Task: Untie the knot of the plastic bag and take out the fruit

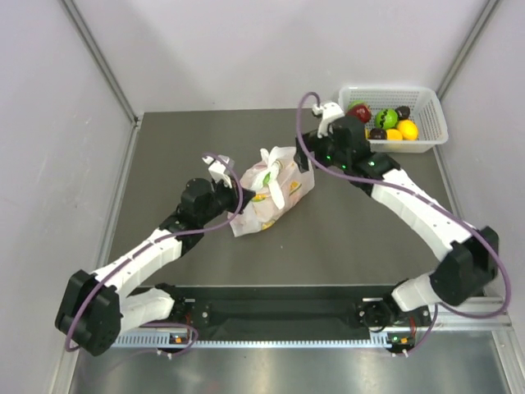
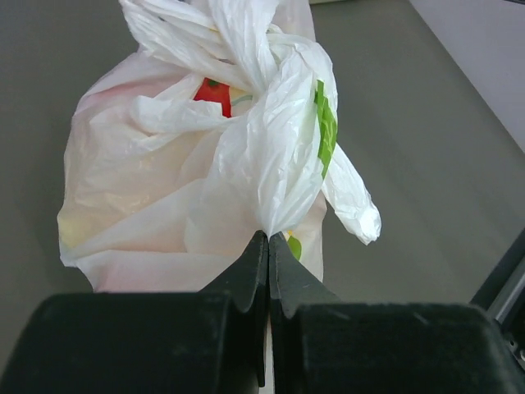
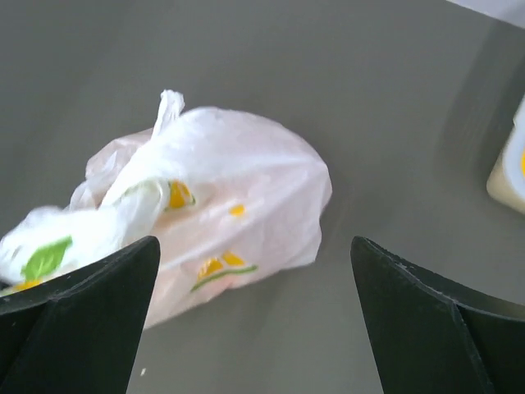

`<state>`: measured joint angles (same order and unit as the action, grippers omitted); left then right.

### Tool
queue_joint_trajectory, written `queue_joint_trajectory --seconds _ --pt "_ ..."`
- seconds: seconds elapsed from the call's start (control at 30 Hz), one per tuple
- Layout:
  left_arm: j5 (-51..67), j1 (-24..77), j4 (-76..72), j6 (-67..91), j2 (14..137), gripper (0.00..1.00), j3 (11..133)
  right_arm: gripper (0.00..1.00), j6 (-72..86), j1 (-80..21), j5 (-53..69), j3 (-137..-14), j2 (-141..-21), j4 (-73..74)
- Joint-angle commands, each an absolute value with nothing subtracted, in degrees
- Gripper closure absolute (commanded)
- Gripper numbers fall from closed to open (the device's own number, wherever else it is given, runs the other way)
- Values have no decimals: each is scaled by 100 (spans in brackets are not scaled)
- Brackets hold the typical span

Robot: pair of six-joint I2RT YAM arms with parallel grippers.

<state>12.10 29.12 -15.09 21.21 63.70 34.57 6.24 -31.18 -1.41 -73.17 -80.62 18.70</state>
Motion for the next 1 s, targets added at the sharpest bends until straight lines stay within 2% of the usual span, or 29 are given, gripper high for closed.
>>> queue_joint_trajectory --seconds 0.0,0.33,0.53,0.6,0.7,0.73,0.77,0.83,0.97 --pt "1337 3111 -1249 1916 6153 100 3384 0 -252 -3366 -193 -8129 -8814 2495" --pt "1187 3305 -1134 1898 6117 100 3208 0 -870 -3735 -220 -9157 -10019 3040" --pt "1248 3392 -1169 1890 6143 100 3190 0 -958 -3876 -316 -9544 -10485 2883" --pt "1257 3419 -1160 1890 6161 100 3182 4 -862 -3885 -691 -9720 -10634 2717" --pt "1231 3454 -1151 1925 6135 100 3138 37 -695 -3876 -1280 -9730 -10679 2269" --pt "1222 3472 -1160 1925 6109 100 3129 66 -642 -3867 -1431 -9729 -10687 2189" --pt "1213 3489 -1151 1942 6091 100 3103 80 -589 -3850 -1598 -9729 -10705 2119" --pt "1187 3498 -1143 1951 6047 100 3076 100 -352 -3815 -2073 -9756 -10723 1987" --pt "906 3507 -1029 1977 5950 100 3024 100 393 -3500 -2338 -9476 -10399 1916"
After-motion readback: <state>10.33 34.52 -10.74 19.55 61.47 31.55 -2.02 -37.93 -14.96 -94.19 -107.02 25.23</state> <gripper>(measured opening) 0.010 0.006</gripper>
